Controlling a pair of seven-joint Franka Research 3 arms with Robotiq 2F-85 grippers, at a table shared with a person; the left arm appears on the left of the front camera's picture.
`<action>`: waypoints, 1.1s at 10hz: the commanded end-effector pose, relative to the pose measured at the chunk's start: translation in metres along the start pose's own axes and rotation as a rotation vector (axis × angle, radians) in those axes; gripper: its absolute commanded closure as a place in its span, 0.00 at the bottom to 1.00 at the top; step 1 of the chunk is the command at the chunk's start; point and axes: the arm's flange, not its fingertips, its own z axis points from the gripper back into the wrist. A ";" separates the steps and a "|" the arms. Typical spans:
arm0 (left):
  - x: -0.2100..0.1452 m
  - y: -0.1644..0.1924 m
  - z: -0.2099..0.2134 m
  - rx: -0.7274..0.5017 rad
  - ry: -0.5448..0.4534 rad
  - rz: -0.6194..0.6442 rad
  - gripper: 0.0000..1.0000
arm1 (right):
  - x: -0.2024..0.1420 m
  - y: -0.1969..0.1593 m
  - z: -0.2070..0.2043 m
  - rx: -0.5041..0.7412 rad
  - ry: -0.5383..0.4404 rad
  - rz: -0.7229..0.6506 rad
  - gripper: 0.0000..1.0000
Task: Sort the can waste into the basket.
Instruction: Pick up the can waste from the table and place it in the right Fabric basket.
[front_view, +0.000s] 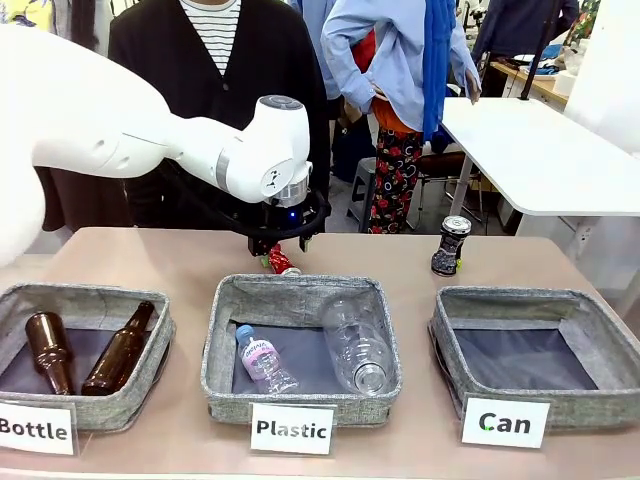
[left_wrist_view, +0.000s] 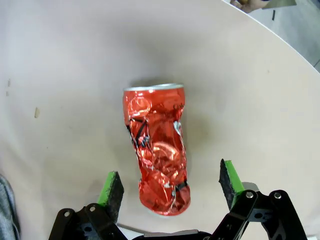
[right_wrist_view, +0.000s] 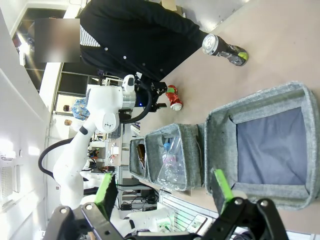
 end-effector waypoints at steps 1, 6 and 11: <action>0.011 0.000 -0.012 0.048 -0.012 0.017 0.00 | 0.003 0.001 -0.001 0.028 -0.015 0.025 0.00; 0.020 0.002 -0.037 0.135 0.052 0.029 0.00 | 0.003 0.001 -0.001 0.028 -0.015 0.025 0.00; 0.020 0.000 -0.039 0.095 0.025 -0.009 1.00 | 0.003 0.001 -0.001 0.028 -0.015 0.025 0.00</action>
